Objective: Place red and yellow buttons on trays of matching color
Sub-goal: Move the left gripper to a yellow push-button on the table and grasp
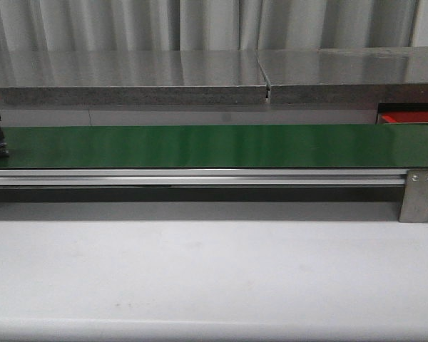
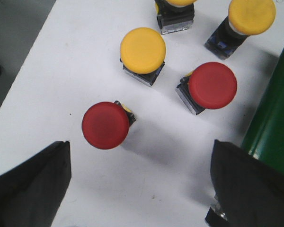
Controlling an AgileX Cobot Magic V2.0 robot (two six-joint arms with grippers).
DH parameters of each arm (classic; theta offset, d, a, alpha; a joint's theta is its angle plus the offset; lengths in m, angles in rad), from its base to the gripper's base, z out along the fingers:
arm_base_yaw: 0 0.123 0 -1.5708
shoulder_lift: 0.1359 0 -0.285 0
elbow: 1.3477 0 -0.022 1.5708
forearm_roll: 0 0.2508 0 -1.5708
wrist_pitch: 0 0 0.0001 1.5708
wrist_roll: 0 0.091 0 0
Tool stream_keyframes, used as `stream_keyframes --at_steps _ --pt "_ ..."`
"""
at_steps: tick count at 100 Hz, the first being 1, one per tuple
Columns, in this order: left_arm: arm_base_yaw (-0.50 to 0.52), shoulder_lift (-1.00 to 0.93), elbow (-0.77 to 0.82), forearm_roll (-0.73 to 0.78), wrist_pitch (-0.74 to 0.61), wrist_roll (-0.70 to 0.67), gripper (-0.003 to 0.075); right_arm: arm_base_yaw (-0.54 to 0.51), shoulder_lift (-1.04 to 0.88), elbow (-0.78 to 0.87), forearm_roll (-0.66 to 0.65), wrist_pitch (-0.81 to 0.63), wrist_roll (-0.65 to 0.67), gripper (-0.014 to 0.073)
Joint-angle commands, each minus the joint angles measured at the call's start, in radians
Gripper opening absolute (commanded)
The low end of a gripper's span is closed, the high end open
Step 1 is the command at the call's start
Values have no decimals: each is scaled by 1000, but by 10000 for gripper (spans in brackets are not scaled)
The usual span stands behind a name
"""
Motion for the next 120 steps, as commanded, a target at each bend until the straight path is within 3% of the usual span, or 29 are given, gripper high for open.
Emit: stream_keyframes --at_steps 1,33,120 --pt "2 -24 -80 -2 -12 0 588 1 -4 -25 7 -68 -11 -118" --pt "2 133 -311 -14 95 0 588 1 -4 -25 7 -67 -11 -118" --pt "0 264 -392 -28 -13 5 588 1 -4 -25 7 -67 -11 -118"
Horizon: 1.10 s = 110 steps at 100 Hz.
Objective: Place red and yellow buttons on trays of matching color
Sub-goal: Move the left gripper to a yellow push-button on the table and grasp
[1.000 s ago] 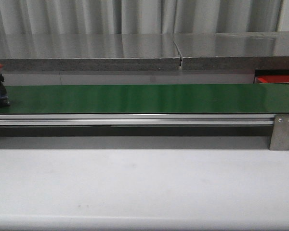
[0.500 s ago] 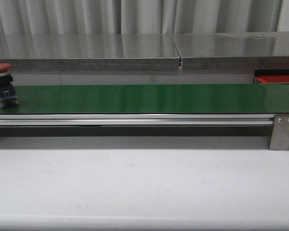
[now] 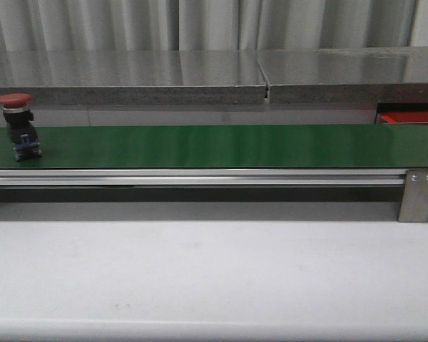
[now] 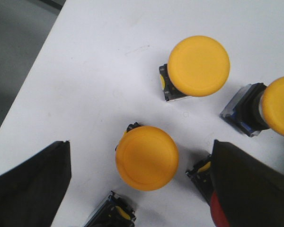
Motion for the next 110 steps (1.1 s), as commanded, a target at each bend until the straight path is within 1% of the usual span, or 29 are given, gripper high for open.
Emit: stream_keyframes --at_steps 1,75,86,93,100,110 --pt "0 -61 -33 -10 -45 5 588 1 -4 -25 7 -67 -11 -118" --pt "2 8 -33 -18 -33 16 588 1 -4 -25 7 -68 -11 -118" --pt "2 8 -33 -18 -31 16 575 1 -4 -25 7 -68 -11 -118" --pt "2 8 -33 -18 -31 16 528 1 -4 -25 7 -68 -11 -118" --pt "2 8 -33 -18 -35 16 452 1 -4 -25 7 -68 -11 -118" --pt "2 8 -33 -18 -44 16 307 1 -4 -25 7 -68 -11 -118"
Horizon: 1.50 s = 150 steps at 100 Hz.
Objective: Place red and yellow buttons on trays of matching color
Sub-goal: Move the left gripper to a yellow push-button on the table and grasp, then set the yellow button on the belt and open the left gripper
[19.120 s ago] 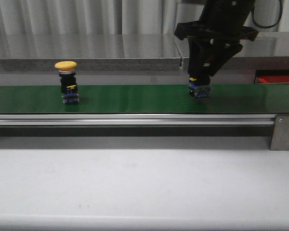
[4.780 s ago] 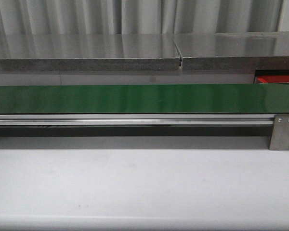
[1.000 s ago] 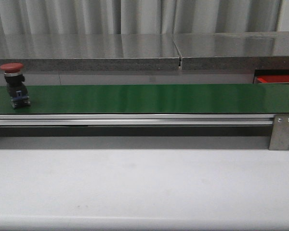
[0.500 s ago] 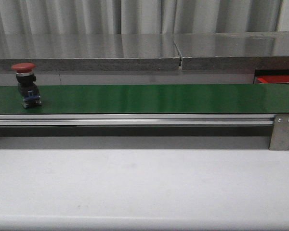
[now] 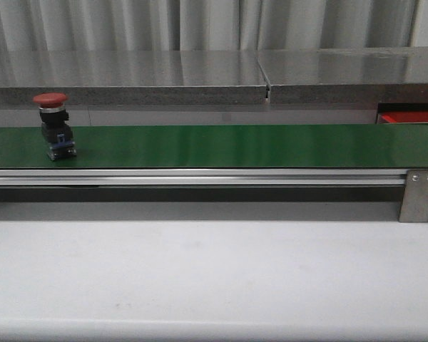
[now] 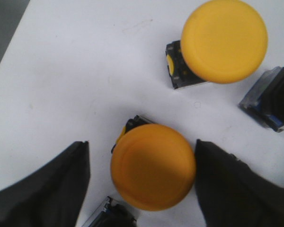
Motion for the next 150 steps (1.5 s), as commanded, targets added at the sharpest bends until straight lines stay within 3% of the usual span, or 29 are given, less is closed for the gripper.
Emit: stream_keyframes --at_steps 1,16,38,84,121,150 --pt "2 -61 -32 -14 -35 0 298 1 -4 -25 7 -68 -11 -118" --pt "2 -61 -58 -14 -37 0 109 1 -4 -25 7 -68 -11 -118" --pt "2 -97 -160 -31 19 0 -20 1 -4 -25 7 -68 -11 -118" --pt "-24 -265 -182 -153 192 0 -20 1 -4 -25 7 -68 -11 -118" --pt "-165 -294 -170 -132 260 0 -20 1 -4 -25 7 -68 -11 -118" --pt "-258 -294 -51 -90 261 0 -20 1 -4 -25 7 -68 -11 -118"
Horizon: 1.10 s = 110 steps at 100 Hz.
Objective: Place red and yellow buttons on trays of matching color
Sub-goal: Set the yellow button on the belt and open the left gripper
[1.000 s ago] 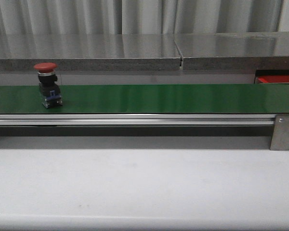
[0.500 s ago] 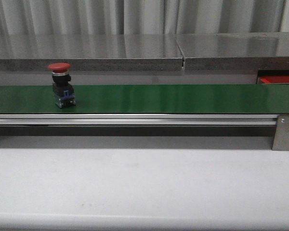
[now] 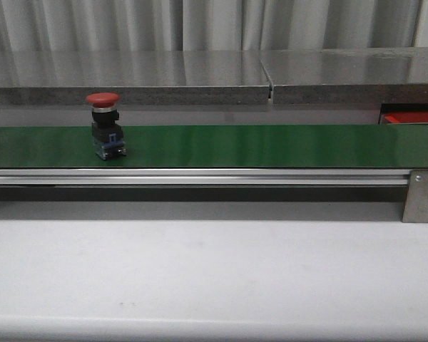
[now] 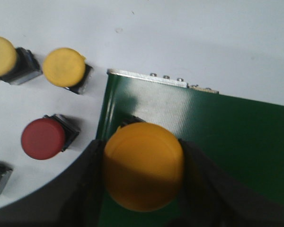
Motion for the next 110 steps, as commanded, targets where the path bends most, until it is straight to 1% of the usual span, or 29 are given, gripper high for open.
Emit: stream_keyframes --at_steps 1,26,51,57,62,69,74,76,81,83,88,95,102,110 --pt "-21 -70 15 -6 -26 -1 -20 1 -4 -25 7 -68 -11 -118" --pt "-39 -72 93 0 -34 -1 -20 1 -4 -25 7 -68 -11 -118" --pt "-39 -72 95 13 -32 -1 -18 1 -4 -25 7 -68 -11 -118" --pt "-39 -72 96 16 -30 2 -3 1 -4 -25 7 -68 -11 -118" --pt "-39 -72 96 16 -30 2 36 1 -4 -25 7 -68 -11 -118" --pt "-39 -72 96 16 -30 4 122 1 -4 -25 7 -68 -11 -118" --pt "-39 -72 96 16 -30 4 209 1 -4 -25 7 -68 -11 -118" --pt "-39 -72 96 16 -30 4 232 1 -4 -25 7 -68 -11 -118" --pt "-39 -72 96 16 -30 4 330 1 -4 -25 7 -68 -11 -118" --pt "-39 -72 96 16 -30 4 354 1 -4 -25 7 -68 -11 -118" --pt "-39 -72 96 16 -30 7 447 1 -4 -25 7 -68 -11 -118" --pt "-39 -72 96 16 -30 9 545 1 -4 -25 7 -68 -11 -118" --pt "-39 -72 96 16 -30 14 612 1 -4 -25 7 -68 -11 -118" --pt "-39 -74 96 10 -32 16 643 1 -4 -25 7 -68 -11 -118"
